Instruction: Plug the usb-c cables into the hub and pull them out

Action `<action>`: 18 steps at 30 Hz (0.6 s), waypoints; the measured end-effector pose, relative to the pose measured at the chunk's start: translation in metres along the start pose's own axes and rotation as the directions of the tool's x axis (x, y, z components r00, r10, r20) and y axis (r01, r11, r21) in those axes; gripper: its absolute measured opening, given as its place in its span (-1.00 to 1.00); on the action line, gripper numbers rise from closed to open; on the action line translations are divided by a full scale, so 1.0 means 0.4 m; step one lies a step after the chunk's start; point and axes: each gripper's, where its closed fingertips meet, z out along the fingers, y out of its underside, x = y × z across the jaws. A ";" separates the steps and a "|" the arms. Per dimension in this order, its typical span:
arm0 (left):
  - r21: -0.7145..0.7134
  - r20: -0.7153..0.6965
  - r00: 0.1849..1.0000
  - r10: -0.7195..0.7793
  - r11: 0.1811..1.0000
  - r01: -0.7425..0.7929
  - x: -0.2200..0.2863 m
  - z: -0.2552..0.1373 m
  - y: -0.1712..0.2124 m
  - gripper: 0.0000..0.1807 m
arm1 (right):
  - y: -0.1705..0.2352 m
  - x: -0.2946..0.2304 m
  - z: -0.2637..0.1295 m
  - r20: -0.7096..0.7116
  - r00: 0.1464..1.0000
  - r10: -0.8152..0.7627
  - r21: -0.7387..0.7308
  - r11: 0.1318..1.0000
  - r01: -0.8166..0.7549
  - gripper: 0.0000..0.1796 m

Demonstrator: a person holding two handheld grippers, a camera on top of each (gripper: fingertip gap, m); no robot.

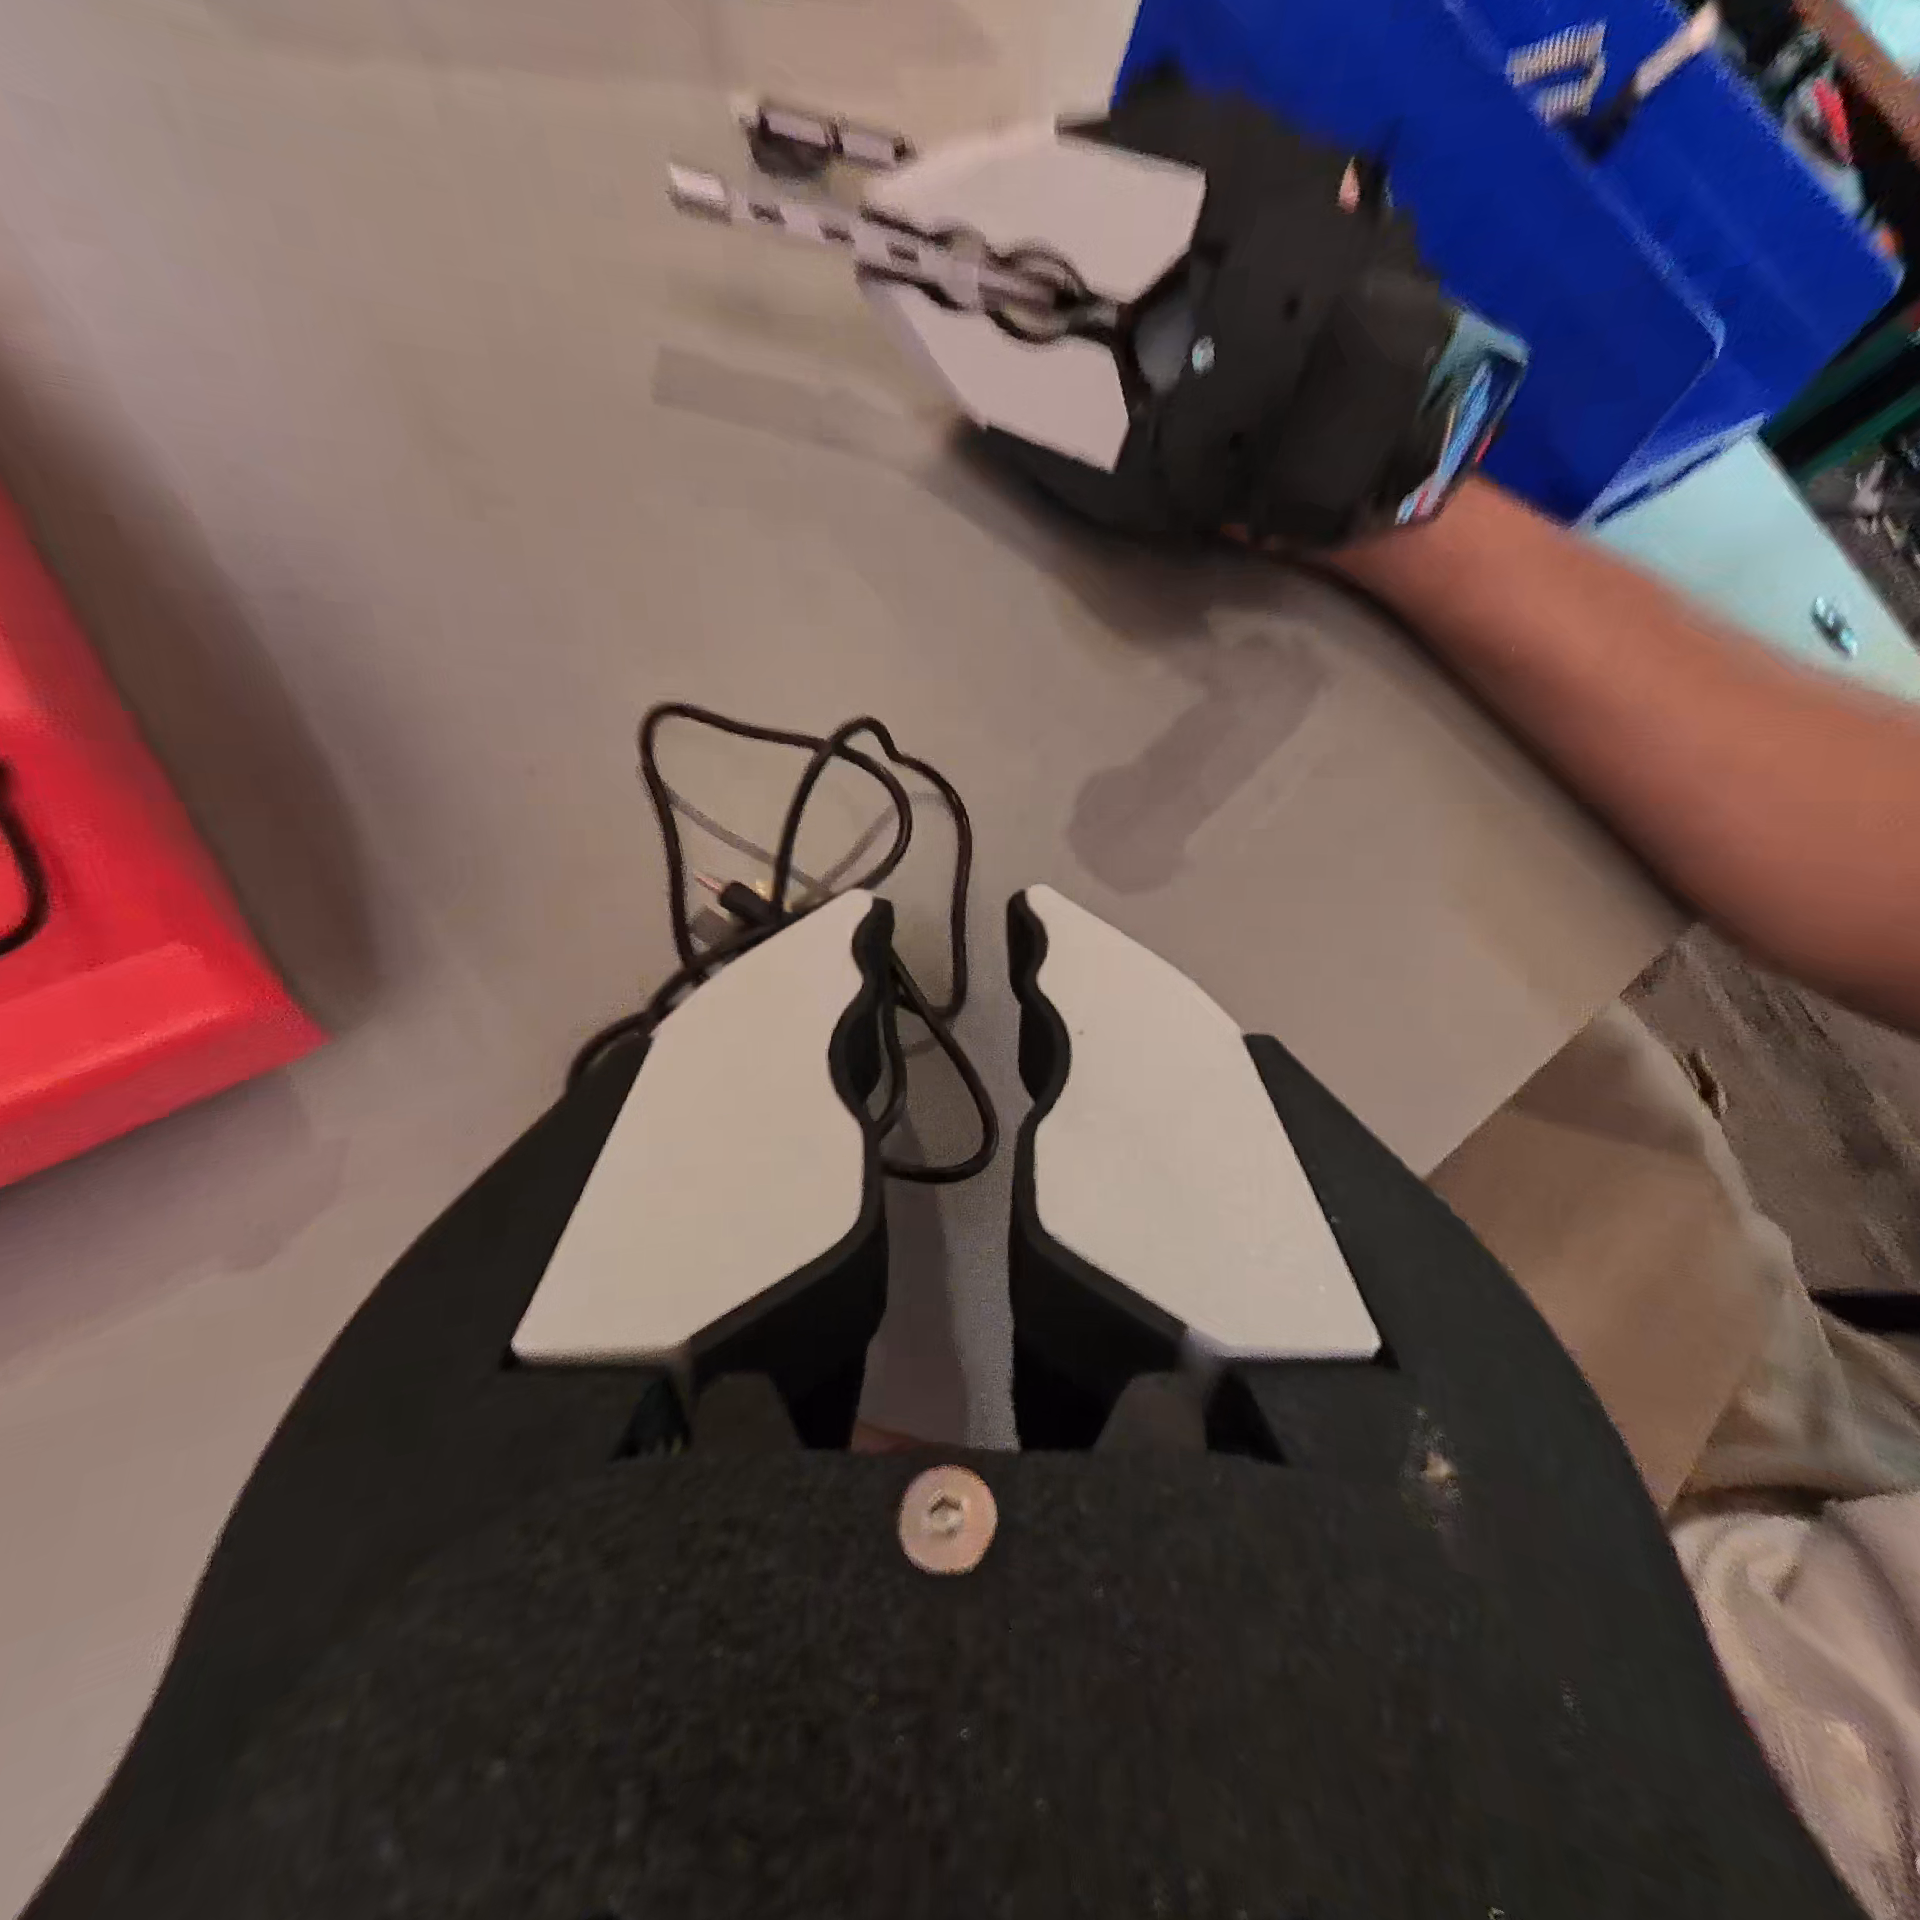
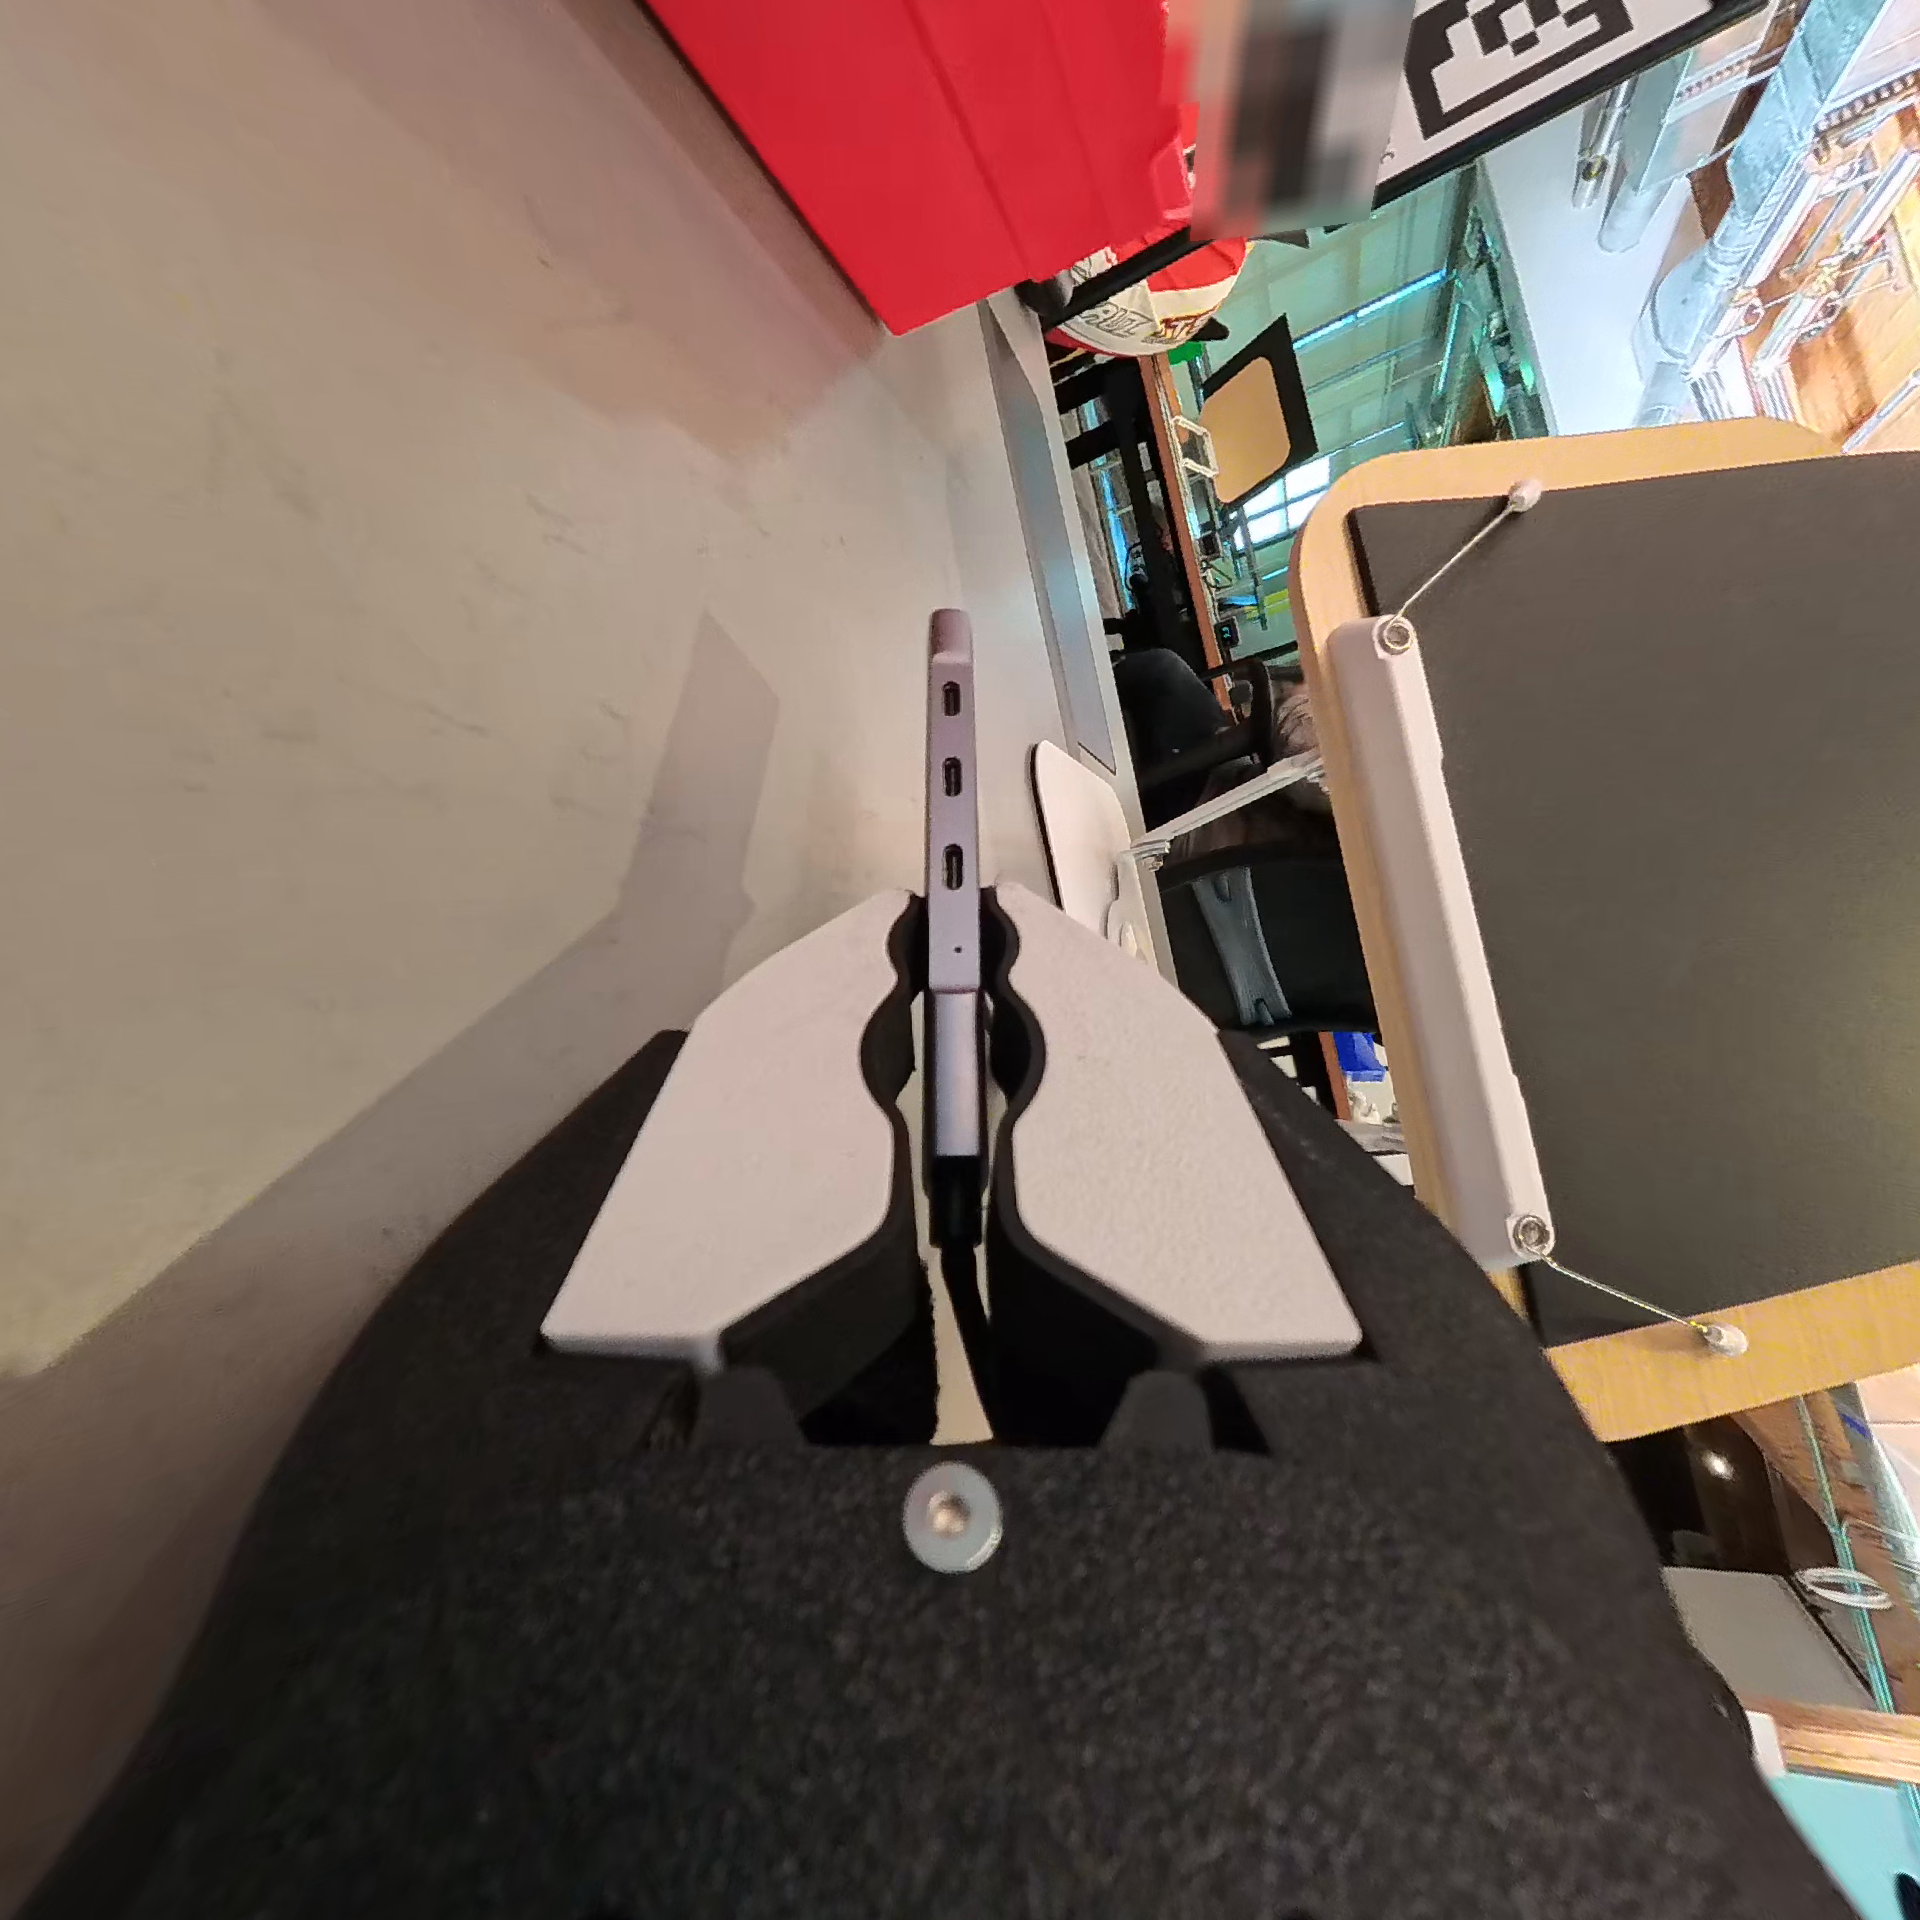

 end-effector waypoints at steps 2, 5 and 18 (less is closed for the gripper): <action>0.053 0.059 0.998 -0.003 0.999 0.000 -0.014 -0.025 -0.028 -0.79 | 0.000 0.001 0.001 0.000 1.000 0.004 0.000 1.000 -0.004 -0.90; -0.014 0.192 0.981 0.040 0.999 -0.038 -0.046 -0.004 -0.007 -0.86 | 0.000 -0.002 0.005 0.007 1.000 -0.002 -0.002 1.000 0.002 -0.90; -0.242 0.235 0.951 0.199 0.960 -0.141 -0.082 0.097 0.085 -0.97 | -0.001 -0.002 0.005 0.010 1.000 0.005 0.000 1.000 -0.005 -0.90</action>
